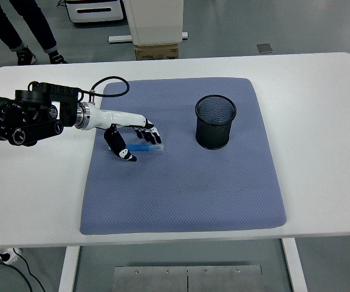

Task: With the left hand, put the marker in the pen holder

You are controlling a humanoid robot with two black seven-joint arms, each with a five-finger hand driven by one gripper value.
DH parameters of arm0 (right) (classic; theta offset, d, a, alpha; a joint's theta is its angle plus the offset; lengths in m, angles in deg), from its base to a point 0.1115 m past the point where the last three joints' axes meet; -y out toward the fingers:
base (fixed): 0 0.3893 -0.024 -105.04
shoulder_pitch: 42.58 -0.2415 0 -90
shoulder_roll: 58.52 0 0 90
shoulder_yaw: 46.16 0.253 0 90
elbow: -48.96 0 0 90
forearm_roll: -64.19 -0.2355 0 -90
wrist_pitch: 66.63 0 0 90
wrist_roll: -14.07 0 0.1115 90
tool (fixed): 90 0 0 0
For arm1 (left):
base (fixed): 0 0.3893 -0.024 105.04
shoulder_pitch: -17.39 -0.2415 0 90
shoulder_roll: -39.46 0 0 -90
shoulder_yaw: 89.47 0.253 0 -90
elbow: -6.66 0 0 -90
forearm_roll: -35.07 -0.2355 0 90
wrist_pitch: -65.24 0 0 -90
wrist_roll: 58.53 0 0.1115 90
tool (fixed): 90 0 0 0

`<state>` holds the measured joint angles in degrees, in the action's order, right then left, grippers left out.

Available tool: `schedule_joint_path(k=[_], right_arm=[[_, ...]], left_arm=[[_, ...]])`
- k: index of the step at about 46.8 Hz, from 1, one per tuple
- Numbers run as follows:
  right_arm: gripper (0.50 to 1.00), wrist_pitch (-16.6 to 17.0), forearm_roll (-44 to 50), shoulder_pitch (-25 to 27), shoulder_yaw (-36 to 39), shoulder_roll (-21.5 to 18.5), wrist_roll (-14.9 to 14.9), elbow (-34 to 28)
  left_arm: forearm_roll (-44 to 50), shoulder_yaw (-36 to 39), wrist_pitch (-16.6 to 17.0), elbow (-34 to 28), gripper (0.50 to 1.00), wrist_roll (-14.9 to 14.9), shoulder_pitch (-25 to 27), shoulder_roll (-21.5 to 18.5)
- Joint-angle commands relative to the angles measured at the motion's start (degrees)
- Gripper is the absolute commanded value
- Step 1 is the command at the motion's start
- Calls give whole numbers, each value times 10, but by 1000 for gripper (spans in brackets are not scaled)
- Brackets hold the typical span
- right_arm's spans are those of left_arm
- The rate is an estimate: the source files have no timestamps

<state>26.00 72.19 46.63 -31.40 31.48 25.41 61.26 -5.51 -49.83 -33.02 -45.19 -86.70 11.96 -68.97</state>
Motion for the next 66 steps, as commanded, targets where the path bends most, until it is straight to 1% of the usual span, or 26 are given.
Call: schedule_joint_path(k=[1,6,18,19,22,26,32,39,44,54,55,56,66], right_arm=[[1000,0,0,0,0,0,0,0],[1000,0,0,0,0,0,0,0],[1000,0,0,0,0,0,0,0],[1000,0,0,0,0,0,0,0],[1000,0,0,0,0,0,0,0],[1000,0,0,0,0,0,0,0],[1000,0,0,0,0,0,0,0],[1000,0,0,0,0,0,0,0],[1000,0,0,0,0,0,0,0],[1000,0,0,0,0,0,0,0],[1000,0,0,0,0,0,0,0],[1000,0,0,0,0,0,0,0],[1000,0,0,0,0,0,0,0]], left_arm=[[-5,1,9,3,760,1,0,1],[-5,1,10,13,760,1,0,1],[-21,10,10,14,760,4,0,2],[-25,10,10,14,757,8,0,2],[-27,9,10,14,751,8,0,2],[-34,10,10,14,725,9,0,6],[-42,9,15,14,710,10,-2,9],[-50,10,25,15,707,25,-4,10],[-57,10,34,14,704,25,-5,12],[-66,10,35,14,646,26,-5,15],[-66,10,35,14,645,26,-6,15],[-66,10,35,14,625,26,-6,15],[-67,10,35,14,610,26,-7,16]])
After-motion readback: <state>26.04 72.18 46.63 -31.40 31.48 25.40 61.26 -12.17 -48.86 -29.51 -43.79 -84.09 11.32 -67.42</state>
